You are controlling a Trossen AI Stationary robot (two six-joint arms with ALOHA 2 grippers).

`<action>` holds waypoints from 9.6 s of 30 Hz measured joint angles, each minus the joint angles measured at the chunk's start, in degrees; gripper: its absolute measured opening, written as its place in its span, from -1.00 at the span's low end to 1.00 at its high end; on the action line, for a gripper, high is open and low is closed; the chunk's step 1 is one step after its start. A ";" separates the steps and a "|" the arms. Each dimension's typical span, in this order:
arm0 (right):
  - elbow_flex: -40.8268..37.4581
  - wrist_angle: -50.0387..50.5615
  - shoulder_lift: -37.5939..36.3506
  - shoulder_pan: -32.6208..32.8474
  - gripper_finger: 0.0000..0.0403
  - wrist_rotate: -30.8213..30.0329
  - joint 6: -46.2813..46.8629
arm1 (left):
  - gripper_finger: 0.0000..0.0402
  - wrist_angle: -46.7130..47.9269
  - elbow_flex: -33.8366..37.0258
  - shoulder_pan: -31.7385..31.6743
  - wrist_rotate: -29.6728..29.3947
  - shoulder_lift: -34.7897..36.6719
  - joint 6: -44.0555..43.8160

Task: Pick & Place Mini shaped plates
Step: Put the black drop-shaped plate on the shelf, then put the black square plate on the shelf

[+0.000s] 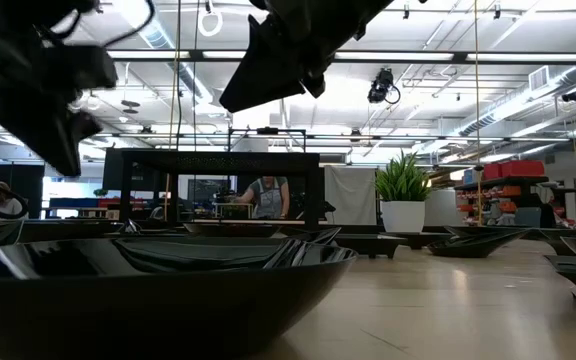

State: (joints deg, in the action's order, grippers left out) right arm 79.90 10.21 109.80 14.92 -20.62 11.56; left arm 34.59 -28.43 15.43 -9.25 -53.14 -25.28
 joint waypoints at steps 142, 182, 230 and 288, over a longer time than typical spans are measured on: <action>-9.14 -2.31 -6.67 3.67 -0.69 -1.00 -6.63 | -0.99 9.31 -35.57 -61.57 -5.45 -19.95 2.01; -9.14 -5.13 -6.62 3.61 -0.69 -0.96 -6.41 | -0.91 -1.82 -35.58 -64.72 -4.81 -30.89 2.41; -9.09 -13.60 -6.60 3.67 -0.69 -0.87 -4.53 | -0.02 16.73 -40.25 -58.05 1.54 -12.05 7.93; 26.68 9.80 25.96 -14.69 -0.31 12.39 -13.57 | -0.02 -5.42 -3.52 29.00 -40.26 1.49 -41.72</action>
State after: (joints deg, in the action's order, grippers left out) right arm 106.58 20.01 135.76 0.22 -8.24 -2.01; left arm 29.17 -31.94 44.42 -49.52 -51.65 -67.00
